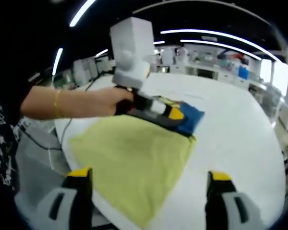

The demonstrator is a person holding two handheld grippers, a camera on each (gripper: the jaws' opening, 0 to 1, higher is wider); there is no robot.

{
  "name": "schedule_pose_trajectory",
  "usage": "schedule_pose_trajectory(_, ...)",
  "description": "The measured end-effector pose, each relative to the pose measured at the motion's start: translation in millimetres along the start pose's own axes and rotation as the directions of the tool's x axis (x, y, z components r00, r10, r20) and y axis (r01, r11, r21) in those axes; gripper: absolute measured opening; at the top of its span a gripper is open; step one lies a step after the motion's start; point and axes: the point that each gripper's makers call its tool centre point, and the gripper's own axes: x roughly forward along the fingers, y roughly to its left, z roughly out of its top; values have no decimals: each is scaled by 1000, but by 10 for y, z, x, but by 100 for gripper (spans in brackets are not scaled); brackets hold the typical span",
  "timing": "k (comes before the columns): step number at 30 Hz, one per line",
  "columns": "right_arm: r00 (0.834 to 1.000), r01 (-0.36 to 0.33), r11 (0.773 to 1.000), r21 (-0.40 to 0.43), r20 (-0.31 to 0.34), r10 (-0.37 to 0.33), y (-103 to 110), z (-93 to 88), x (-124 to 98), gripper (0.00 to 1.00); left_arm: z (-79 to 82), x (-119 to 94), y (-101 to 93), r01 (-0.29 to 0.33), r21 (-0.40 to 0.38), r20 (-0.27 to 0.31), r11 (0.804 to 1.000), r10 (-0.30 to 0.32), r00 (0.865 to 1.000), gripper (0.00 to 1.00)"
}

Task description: Fold the garment on the visible template until the final outline fits inside the template.

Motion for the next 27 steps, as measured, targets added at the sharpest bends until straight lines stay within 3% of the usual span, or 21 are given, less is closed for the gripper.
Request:
schedule_pose_trajectory(4, 1000, -11, 1000, -3, 0, 11, 27, 5, 6, 99, 38, -54, 97, -22, 1, 6, 1000, 22, 1000, 44)
schedule_pose_trajectory(13, 1000, -26, 1000, -18, -6, 26, 56, 15, 39, 99, 141, -328, 314, -62, 83, 64, 995, 56, 996, 83)
schedule_pose_trajectory(17, 999, -33, 999, -23, -5, 33, 64, 32, 62, 99, 172, -451, 415, -73, 122, 86, 990, 63, 994, 90)
schedule_pose_trajectory(19, 999, -36, 999, -24, -7, 36, 67, 25, 70, 99, 242, -526, 439, -71, 116, 131, 991, 56, 990, 92)
schedule_pose_trajectory(23, 999, -42, 999, -28, -10, 42, 79, 31, 94, 99, 233, -651, 535, -82, 132, 142, 988, 63, 988, 98)
schedule_pose_trajectory(27, 999, -52, 998, -34, -6, 52, 99, 59, 119, 99, 215, -826, 675, -101, 140, 142, 985, 81, 987, 98)
